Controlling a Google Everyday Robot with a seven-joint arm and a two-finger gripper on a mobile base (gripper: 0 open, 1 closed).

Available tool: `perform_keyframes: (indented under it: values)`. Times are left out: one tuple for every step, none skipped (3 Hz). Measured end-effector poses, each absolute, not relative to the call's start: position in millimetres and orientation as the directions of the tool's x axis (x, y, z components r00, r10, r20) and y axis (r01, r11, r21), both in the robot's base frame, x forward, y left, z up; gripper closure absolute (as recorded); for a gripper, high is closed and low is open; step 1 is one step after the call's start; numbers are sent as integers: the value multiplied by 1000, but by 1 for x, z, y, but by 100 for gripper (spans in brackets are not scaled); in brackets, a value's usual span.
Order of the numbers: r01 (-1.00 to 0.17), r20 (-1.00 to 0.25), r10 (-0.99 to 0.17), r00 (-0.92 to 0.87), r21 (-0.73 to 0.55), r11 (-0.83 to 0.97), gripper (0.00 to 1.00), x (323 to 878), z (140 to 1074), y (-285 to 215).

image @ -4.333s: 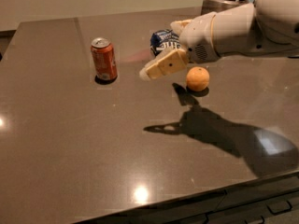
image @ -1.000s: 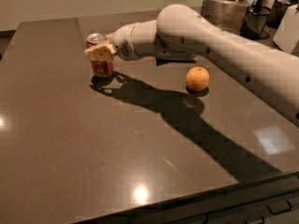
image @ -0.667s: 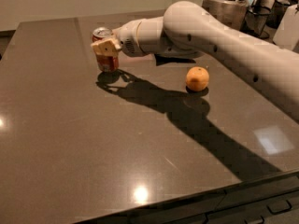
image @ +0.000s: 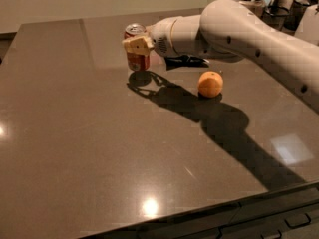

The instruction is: Move coke can near blue chip bag

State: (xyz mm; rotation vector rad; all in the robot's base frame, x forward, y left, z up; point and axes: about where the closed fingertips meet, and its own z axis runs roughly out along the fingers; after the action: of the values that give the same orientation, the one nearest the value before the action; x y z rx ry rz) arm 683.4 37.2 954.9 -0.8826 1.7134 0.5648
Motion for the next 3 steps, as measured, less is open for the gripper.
perform_keyframes:
  values:
    - [-755,-942,-289,-170,-64,653,100,694,950,7]
    - [-732,-935,-299,-193,-66,678,87,702,941,-11]
    - [-721,-930,-302,-210,-61,690,62,707,932,-21]
